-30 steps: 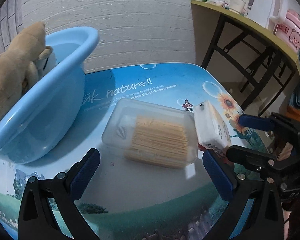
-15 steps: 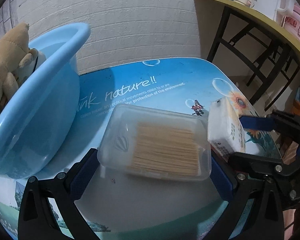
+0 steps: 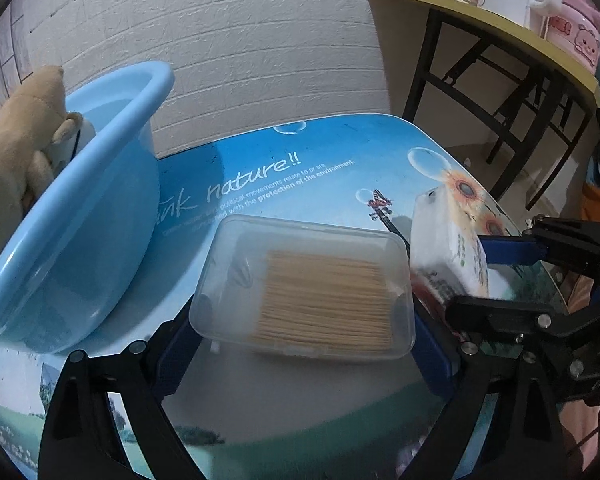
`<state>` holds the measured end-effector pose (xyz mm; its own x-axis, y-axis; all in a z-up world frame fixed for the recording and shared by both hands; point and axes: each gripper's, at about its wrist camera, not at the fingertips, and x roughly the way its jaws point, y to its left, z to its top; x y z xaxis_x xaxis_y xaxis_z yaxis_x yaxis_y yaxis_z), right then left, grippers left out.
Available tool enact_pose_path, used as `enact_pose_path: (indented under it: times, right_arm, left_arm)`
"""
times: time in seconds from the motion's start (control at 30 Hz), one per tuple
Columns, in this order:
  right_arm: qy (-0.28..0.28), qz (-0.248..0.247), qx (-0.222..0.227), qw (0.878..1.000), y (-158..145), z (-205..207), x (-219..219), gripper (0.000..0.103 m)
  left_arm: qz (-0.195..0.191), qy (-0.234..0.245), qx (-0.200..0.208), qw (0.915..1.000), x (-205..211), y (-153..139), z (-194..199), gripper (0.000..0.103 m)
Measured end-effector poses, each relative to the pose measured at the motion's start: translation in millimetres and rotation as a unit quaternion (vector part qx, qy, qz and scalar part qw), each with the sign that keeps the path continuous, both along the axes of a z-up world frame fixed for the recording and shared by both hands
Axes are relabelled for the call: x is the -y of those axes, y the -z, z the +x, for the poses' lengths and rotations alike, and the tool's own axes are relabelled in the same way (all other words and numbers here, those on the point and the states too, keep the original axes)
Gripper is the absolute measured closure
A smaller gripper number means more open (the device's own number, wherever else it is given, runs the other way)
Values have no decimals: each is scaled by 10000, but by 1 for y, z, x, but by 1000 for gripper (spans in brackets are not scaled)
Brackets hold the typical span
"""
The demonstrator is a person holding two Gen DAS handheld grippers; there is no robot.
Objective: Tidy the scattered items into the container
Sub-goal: 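Grasp the clear toothpick box with left gripper while right grasps the white tissue pack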
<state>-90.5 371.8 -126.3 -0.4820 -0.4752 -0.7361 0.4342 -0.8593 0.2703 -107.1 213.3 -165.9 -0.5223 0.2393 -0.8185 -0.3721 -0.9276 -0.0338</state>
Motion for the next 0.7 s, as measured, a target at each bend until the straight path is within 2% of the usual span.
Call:
enact_pose_path:
  times: [0.17, 0.3, 0.4, 0.7]
  right_arm:
    - [319, -36, 49, 9995, -2, 8, -4, 51]
    - [739, -70, -100, 9972, -14, 21, -8, 51]
    - [1010, -151, -209, 9946, -24, 32, -11, 51]
    - [992, -54, -296, 9946, -38, 59, 3, 51]
  left_arm:
    - [35, -45, 2, 10000, 7, -4, 14, 10]
    - [-106, -85, -104, 9999, 10, -11, 23, 10]
    - [-60, -92, -190, 9998, 14, -19, 29, 10]
    - [92, -239, -350, 9991, 27, -33, 48, 10]
